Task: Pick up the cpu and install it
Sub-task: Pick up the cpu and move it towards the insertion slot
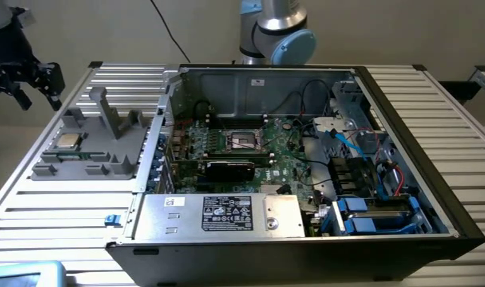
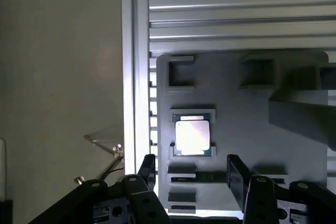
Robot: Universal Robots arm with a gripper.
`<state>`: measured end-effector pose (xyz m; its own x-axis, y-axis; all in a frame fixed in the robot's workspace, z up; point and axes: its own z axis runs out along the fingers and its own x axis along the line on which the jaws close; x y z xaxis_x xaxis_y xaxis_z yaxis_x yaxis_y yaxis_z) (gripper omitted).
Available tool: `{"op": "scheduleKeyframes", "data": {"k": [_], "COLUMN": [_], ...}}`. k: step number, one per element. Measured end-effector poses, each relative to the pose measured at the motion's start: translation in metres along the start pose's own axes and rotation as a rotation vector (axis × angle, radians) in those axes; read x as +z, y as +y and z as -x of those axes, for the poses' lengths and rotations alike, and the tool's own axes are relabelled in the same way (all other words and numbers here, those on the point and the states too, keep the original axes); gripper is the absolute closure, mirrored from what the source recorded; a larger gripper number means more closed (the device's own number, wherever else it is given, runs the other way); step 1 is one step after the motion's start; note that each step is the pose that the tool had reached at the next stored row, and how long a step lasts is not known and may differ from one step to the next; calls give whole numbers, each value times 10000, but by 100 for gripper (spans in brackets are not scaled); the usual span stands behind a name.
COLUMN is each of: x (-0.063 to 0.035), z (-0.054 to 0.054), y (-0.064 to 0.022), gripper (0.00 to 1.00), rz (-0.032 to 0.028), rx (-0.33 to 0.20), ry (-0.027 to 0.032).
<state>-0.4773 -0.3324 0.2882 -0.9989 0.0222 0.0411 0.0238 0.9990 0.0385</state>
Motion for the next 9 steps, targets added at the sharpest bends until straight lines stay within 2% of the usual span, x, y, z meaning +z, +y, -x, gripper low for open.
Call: {"op": "scheduleKeyframes", "data": {"k": [9], "x": [162], "z": [23], "y": [-16], "gripper": [34], "rz": [0], "rx": [0], "ry": [1]}}
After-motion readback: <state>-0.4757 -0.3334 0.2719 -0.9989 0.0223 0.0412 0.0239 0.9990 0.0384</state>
